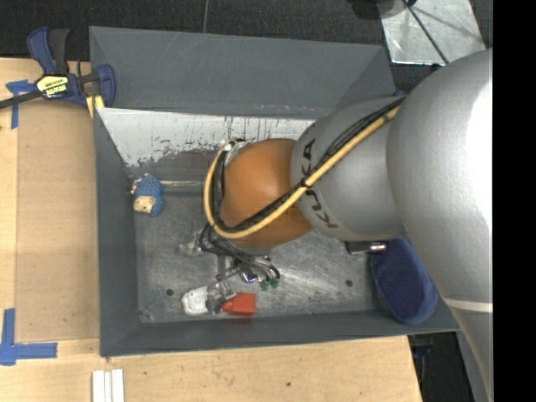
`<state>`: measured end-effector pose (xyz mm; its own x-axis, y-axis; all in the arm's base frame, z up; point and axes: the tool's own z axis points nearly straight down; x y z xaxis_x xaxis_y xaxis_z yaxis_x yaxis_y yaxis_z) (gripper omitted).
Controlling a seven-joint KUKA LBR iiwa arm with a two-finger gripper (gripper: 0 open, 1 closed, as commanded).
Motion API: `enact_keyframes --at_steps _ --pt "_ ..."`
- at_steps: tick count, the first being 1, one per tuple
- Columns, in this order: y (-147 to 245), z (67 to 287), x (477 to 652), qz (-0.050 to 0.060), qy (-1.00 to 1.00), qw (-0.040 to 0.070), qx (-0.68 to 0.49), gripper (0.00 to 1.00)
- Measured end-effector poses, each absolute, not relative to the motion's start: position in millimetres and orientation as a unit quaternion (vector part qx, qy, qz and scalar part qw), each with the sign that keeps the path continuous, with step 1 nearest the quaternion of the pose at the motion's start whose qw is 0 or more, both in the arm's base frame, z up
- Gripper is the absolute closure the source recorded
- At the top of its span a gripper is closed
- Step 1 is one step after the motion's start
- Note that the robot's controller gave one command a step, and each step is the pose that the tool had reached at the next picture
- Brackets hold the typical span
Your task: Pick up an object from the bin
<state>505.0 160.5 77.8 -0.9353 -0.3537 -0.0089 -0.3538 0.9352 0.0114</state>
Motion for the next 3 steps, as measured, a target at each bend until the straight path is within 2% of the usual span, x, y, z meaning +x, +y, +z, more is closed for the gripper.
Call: enact_keyframes --at_steps 1,2,3 --pt "229 74 546.1 0.001 0.971 0.007 -0.241 0.0" --pt "149 82 498.0 -0.001 0.923 -0.001 -0.384 0.0" --pt "173 106 510.0 0.001 0.941 0.003 -0.337 0.0"
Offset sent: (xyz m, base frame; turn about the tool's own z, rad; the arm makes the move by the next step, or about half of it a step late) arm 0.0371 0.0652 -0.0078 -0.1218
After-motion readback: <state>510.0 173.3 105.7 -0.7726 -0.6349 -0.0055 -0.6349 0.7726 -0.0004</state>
